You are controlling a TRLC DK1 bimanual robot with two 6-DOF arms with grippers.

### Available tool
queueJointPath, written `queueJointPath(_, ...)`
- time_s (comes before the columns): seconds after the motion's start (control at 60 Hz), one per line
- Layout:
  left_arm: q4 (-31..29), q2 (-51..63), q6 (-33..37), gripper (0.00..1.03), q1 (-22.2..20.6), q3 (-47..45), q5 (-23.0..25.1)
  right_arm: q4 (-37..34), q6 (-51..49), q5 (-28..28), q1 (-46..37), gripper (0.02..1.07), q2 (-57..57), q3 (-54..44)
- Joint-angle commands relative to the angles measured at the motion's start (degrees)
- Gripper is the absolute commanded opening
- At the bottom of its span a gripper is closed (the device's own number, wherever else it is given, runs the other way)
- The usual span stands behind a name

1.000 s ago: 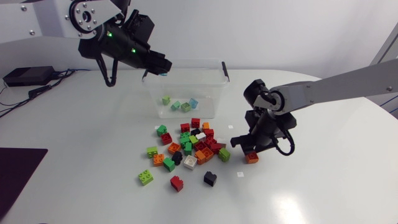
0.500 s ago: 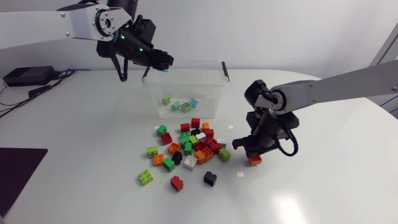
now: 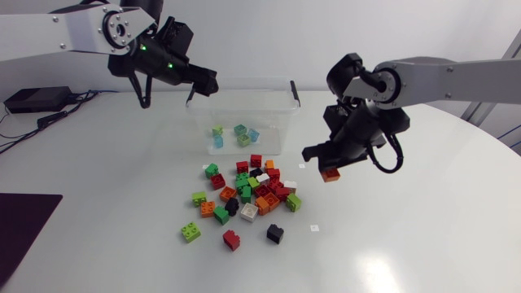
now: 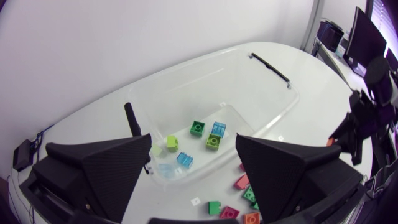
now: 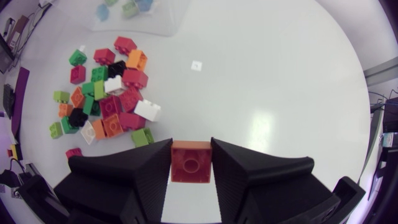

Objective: Place the duplo bricks in the container

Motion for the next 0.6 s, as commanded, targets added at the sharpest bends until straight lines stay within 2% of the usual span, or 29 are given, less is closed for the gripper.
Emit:
queueJointPath(0.0, -1.6, -5.0, 4.6, 0.97, 0.99, -4.16, 0.36, -0.93, -1.01, 0.14, 1.07, 0.29, -1.15, 3.41)
queueJointPath(0.3, -8.28, -12.91, 13.22, 0.97, 2.83, -12.25, 0.36, -0.14, -0.3, 0.23, 4.67, 0.29, 0.61, 14.04)
queueJointPath(0.583, -16.9, -18.19, 21.92, 0.97, 2.83, -19.28, 0.27, 5.93, -0.83, 2.52, 6.43, 0.29, 5.09, 20.81)
